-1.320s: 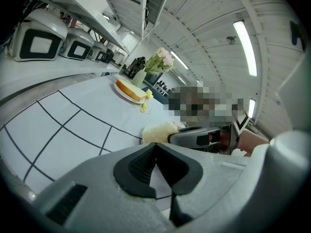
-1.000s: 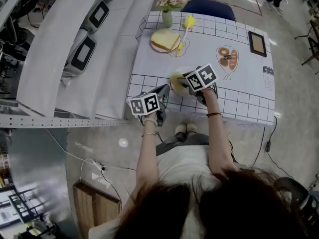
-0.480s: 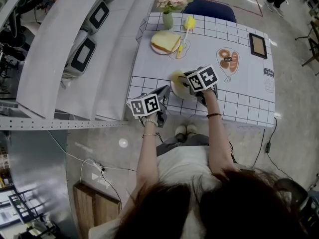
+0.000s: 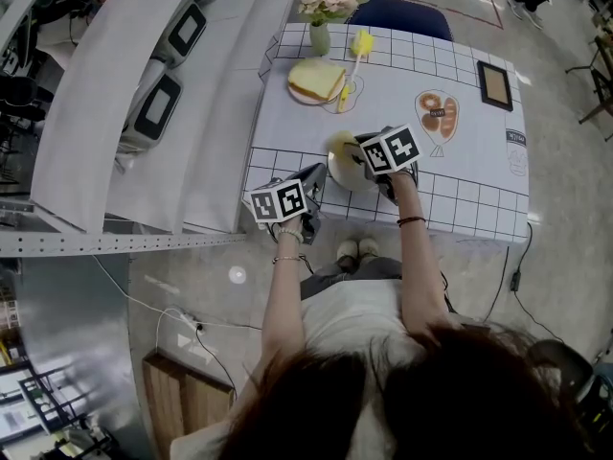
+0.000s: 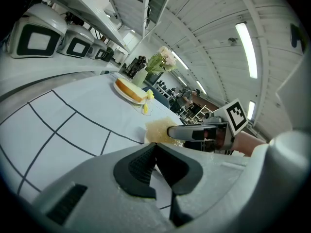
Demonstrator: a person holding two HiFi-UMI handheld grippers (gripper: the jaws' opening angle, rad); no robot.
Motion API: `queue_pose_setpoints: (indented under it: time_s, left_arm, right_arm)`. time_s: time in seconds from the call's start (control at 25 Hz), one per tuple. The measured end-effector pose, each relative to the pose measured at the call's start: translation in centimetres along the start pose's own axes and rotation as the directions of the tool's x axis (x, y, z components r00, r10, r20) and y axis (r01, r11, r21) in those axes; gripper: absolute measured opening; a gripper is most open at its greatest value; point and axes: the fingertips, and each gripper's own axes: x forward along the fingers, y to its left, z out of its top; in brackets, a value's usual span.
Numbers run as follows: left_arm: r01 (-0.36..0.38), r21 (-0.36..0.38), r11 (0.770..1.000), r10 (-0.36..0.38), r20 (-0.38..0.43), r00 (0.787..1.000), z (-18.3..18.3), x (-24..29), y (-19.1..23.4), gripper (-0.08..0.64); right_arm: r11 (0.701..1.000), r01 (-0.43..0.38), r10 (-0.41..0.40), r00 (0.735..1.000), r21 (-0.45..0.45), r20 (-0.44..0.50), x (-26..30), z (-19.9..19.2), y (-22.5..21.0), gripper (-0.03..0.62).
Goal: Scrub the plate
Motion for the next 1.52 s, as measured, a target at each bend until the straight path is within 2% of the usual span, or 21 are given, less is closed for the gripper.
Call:
queue_pose_setpoints:
  time_s: [0.56,0.92,1.32,1.44,1.52]
  left_arm:
    - [0.012,0.003,1.000,-0.012,-0.020,1.000,-0.1,0.8,-0.6,0.011]
    - [0.009,0.012,1.000,-0.008,-0.026,1.000,-0.3,1.0,-0.7,0.011]
    - [-0.007,0.069,0.998,0.009,-0.029,1.000,-0.4,0.9,-1.7,0.011]
    - [-0.008,0.092,0.996,0.009,-0.014,1.000,-0.1,0.8,-2.1,0.011]
    - [-0.015,0.109,0.994,0.014,0.012,1.000,0.3,0.4,-2.3,0.011]
  right_arm:
    - [0.998,0.048,-0.049,0.998,0.038,0.039,-1.1,-0.2,-1.6,0.080]
    - [0.998,0.039,-0.041,0.998,0.039,0.048,-1.1,-0.3,-1.6,0.080]
    - [1.000,-0.014,0.012,0.998,0.027,0.059,-1.3,-0.3,-1.4,0.080]
    - [0.997,-0.071,0.067,0.989,0.025,0.134,-2.1,0.7,-0.6,0.080]
    - [0.994,-0.107,0.107,0.977,-0.013,0.184,-3.0,1.4,0.2,0.080]
